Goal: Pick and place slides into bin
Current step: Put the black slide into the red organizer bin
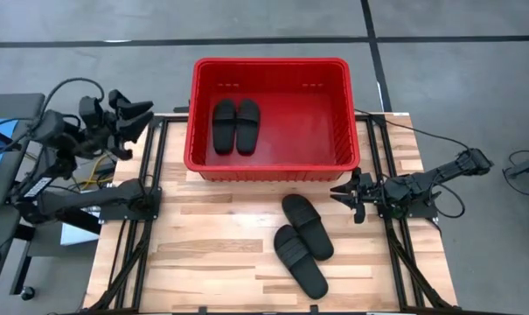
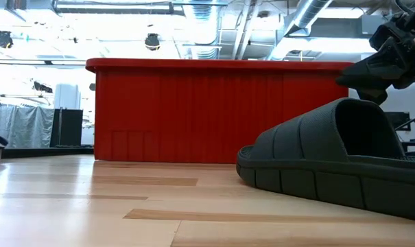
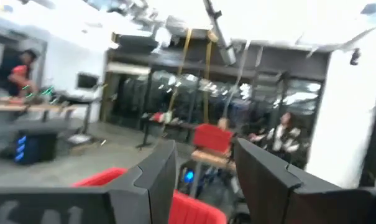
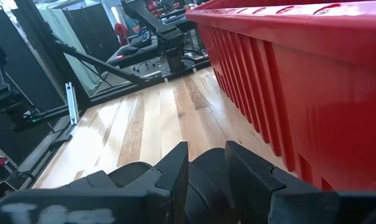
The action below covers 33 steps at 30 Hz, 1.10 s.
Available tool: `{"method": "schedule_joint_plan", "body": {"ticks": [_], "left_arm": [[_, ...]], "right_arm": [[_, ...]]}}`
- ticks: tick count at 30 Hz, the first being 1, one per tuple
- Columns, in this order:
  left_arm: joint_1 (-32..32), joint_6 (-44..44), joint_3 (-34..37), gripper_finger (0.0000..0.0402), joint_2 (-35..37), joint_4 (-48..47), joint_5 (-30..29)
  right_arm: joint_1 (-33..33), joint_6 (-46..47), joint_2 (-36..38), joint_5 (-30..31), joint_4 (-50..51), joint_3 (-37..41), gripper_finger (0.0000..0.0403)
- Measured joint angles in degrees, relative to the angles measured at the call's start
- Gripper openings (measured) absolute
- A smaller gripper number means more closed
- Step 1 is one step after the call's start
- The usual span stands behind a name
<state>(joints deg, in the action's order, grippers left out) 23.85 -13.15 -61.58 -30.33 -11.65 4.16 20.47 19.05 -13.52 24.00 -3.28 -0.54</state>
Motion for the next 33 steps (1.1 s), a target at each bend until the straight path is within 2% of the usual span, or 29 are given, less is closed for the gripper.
{"method": "schedule_joint_plan", "body": {"ticks": [4, 10, 14, 18, 23, 28, 33], "left_arm": [[-4.72, 0.02, 7.59, 0.0154, -0.06, 10.54, 0.60], [-14.56, -1.20, 18.68, 0.0154, -0.94, 23.54, -6.31], [-22.00, 2.08, 22.74, 0.0154, -2.77, 32.63, -12.77], [-27.81, 4.63, 23.33, 0.0154, -5.81, 36.22, -20.16], [-32.39, 5.76, 23.04, 0.0154, -9.69, 37.81, -23.75], [-33.85, 7.57, 23.02, 0.0154, -12.11, 40.60, -25.94], [-33.87, 7.34, 23.02, 0.0154, -12.79, 42.16, -27.22]], "right_arm": [[0.02, 0.02, 0.00, 0.01, -0.01, 0.00, 0.0098], [0.02, 0.78, 0.00, 0.02, -0.13, 0.00, 0.0098], [0.13, 11.80, -0.02, -0.10, -1.36, 0.07, 0.0098], [0.11, 22.34, 0.00, -0.04, -4.54, 0.07, 0.0098], [-0.02, 21.27, 0.00, 0.23, -6.57, 0.07, 0.0098], [0.14, 21.70, 0.00, -0.30, -4.41, 0.07, 0.0098], [1.58, 20.29, -0.02, -6.24, -6.94, 0.07, 0.0098]]}}
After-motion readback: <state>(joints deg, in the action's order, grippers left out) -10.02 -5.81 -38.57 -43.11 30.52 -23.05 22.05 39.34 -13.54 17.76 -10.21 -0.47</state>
